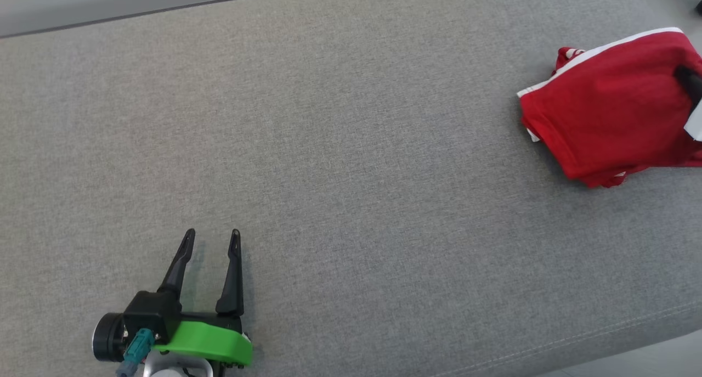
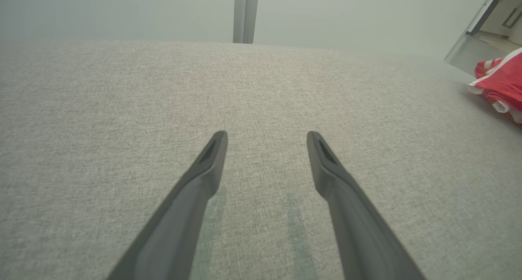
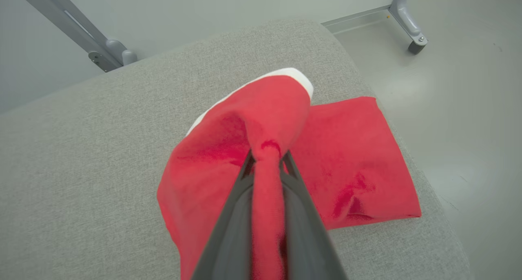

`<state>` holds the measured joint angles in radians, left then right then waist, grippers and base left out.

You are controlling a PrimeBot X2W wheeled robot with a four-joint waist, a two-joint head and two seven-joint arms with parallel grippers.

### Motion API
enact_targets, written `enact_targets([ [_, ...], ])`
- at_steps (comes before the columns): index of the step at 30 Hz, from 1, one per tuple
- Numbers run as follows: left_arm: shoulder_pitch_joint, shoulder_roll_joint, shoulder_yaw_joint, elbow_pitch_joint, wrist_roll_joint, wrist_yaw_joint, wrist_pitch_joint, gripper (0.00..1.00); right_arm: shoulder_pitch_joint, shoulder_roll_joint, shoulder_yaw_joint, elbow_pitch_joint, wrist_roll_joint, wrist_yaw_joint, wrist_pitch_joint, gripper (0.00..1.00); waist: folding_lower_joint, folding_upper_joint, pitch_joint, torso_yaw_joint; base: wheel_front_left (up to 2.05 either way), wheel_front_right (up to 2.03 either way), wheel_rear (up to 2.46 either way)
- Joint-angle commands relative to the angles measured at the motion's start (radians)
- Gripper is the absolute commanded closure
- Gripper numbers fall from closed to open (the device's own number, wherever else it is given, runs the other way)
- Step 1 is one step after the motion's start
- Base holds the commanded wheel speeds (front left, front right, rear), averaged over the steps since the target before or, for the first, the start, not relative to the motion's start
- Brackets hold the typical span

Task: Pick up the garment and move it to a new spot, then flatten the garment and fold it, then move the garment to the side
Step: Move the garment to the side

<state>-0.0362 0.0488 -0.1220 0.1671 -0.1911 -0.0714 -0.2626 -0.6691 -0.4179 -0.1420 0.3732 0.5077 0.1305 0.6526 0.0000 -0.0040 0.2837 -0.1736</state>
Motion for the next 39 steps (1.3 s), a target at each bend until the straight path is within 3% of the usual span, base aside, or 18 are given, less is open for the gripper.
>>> enact_targets([
  [1,-0.021,0.004,0.009,0.002,0.007,-0.005,-0.003,0.0,-0.016,-0.001,-0.017,0.009,-0.031,0.0,0.014,1.0,0.0,0.004,0.041,0.028,0.0,0.0,0.0],
  [9,-0.048,0.003,0.013,0.01,0.01,-0.016,-0.003,0.0,0.021,-0.041,-0.056,0.102,-0.211,0.0,-0.042,1.0,0.0,0.004,0.08,0.08,0.0,0.0,0.0],
  [10,-0.048,0.003,0.014,0.011,0.01,-0.015,-0.003,0.0,0.028,-0.049,-0.049,0.116,-0.24,0.0,-0.064,0.7,0.0,0.004,0.08,0.084,0.0,0.0,0.0],
  [11,-0.048,0.003,0.013,0.013,0.008,-0.015,-0.003,0.0,0.038,-0.062,-0.058,0.15,-0.294,0.0,-0.11,0.0,0.0,0.004,0.077,0.089,0.0,0.0,0.0],
  [17,-0.023,0.003,0.007,0.014,-0.005,-0.003,-0.003,0.0,0.063,-0.079,-0.053,0.203,-0.427,0.0,-0.222,0.0,0.0,0.004,0.046,0.09,0.0,0.0,0.0],
  [20,-0.01,0.003,0.005,0.02,-0.015,0.002,-0.003,0.0,0.053,-0.055,-0.071,0.172,-0.417,0.0,-0.296,0.0,0.0,0.004,0.018,0.087,0.0,0.0,0.0],
  [27,0.033,0.003,0.008,0.045,-0.05,0.02,-0.003,0.0,0.145,-0.028,-0.035,-0.03,-0.345,0.0,-0.454,0.0,0.0,0.004,-0.091,0.104,0.0,0.0,0.0],
  [32,0.067,0.003,0.019,0.045,-0.076,0.028,-0.003,0.0,0.301,0.0,-0.006,-0.214,-0.267,0.0,-0.569,0.0,0.0,0.004,-0.17,0.144,0.0,0.0,0.0],
  [36,0.1,0.003,0.025,0.045,-0.081,0.029,-0.003,0.0,0.455,0.057,0.026,-0.296,-0.233,0.0,-0.663,0.0,0.0,0.004,-0.224,0.188,0.0,0.0,0.0],
  [39,0.117,0.003,0.029,0.036,-0.077,0.032,-0.003,0.0,0.547,0.108,0.038,-0.312,-0.272,0.0,-0.745,0.0,0.0,0.004,-0.248,0.217,0.0,0.0,0.0],
])
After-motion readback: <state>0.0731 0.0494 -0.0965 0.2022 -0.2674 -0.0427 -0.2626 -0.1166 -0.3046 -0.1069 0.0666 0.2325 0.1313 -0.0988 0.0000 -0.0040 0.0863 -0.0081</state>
